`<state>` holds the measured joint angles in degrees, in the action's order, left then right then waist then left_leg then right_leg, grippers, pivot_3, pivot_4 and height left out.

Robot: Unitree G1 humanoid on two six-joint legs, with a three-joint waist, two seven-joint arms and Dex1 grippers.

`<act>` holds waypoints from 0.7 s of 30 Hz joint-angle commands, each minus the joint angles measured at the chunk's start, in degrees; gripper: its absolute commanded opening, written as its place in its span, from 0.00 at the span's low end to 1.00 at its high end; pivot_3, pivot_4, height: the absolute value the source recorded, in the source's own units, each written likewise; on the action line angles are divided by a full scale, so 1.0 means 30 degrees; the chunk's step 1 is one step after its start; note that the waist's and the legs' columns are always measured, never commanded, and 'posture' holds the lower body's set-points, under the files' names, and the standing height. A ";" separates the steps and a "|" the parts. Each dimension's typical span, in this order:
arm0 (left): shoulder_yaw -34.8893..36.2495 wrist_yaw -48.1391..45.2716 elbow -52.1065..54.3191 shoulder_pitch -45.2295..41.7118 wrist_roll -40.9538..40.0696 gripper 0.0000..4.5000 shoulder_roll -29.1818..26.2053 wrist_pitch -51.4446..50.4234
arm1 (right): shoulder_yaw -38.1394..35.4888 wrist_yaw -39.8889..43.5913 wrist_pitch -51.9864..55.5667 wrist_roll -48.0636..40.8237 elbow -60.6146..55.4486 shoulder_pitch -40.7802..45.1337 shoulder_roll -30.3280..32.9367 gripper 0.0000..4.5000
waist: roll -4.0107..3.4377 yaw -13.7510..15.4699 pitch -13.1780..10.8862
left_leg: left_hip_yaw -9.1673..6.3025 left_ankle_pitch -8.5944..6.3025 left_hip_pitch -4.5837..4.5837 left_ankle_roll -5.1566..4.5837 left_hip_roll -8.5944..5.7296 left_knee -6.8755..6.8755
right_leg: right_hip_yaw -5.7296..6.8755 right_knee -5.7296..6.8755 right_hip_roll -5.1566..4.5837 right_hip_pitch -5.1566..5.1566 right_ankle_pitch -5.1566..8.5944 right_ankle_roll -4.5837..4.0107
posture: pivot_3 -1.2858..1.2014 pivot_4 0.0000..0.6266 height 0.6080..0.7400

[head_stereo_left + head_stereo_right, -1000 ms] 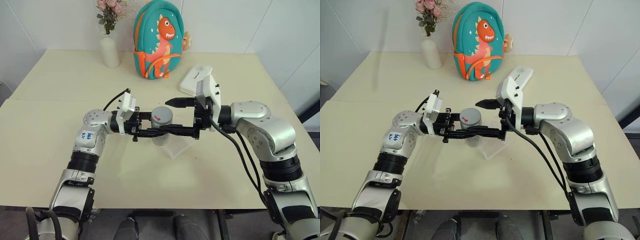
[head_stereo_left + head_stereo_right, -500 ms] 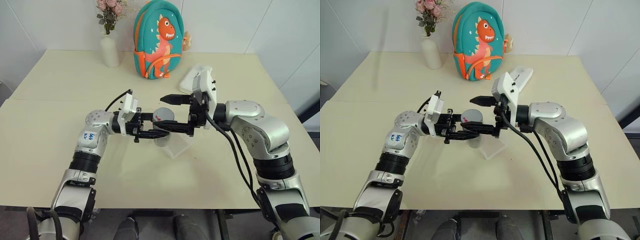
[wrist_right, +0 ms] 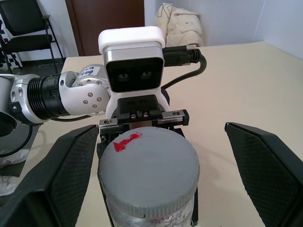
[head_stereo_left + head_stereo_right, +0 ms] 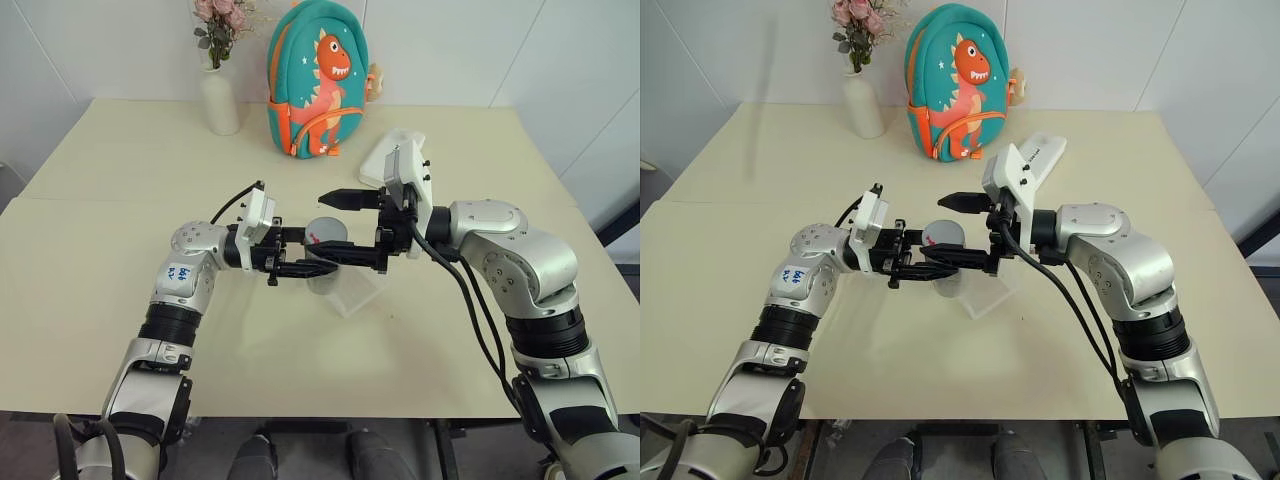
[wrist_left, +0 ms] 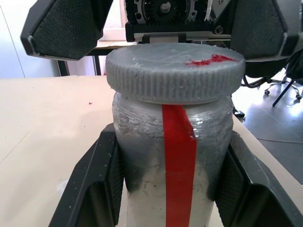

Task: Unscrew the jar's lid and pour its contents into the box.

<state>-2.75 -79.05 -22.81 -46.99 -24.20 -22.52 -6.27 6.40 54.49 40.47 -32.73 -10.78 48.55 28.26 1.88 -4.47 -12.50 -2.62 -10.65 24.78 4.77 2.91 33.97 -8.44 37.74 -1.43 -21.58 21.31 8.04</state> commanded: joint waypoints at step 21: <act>0.0146 0.0082 0.0281 -0.0542 -0.0086 0.46 0.0131 0.0229 | 0.0047 0.0577 -0.0280 -0.0015 -0.0527 0.0064 0.0189 0.56 | 0.0000 0.0001 0.0000 | -0.0001 0.0000 0.0000 0.0000 0.0000 0.0000 | 0.0000 0.0000 0.0000 0.0000 0.0000 0.0000 | 0.52 0.24 1.00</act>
<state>-2.79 -78.62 -23.23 -47.00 -24.13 -22.46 -6.24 7.06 55.73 40.28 -32.65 -10.93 48.40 28.34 1.88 -4.46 -12.50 -2.62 -10.65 24.78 4.77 2.91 33.97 -8.44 37.74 -1.43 -21.58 21.31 8.04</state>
